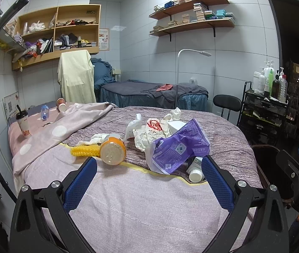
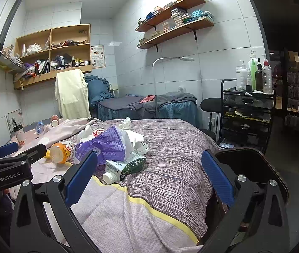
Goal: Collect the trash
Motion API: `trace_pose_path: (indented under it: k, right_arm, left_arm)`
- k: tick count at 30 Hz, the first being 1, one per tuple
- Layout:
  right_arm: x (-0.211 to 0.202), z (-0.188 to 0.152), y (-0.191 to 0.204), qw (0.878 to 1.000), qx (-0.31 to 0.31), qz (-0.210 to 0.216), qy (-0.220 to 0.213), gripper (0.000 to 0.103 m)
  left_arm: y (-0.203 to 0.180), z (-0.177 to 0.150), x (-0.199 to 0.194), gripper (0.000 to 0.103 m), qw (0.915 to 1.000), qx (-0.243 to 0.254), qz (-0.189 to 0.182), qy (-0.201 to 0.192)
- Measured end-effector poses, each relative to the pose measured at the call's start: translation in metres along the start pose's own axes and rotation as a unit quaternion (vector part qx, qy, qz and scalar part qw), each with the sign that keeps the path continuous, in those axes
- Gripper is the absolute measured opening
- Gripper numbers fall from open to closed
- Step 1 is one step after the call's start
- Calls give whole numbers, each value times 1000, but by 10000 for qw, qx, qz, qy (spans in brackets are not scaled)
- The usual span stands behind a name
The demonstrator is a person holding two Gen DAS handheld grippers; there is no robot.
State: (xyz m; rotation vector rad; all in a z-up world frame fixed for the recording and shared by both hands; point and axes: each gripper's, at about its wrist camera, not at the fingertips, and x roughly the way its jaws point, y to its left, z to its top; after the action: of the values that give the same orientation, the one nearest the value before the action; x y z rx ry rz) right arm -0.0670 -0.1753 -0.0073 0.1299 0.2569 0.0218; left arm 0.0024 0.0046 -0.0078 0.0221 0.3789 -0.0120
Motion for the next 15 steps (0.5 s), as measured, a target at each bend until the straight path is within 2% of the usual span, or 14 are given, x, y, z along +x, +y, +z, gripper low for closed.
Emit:
trace_pose_path:
  k: [15]
  right_arm:
    - [1, -2, 2, 10000, 1, 9, 15, 97]
  left_arm:
    - [-1, -1, 1, 97, 10000, 9, -3, 18]
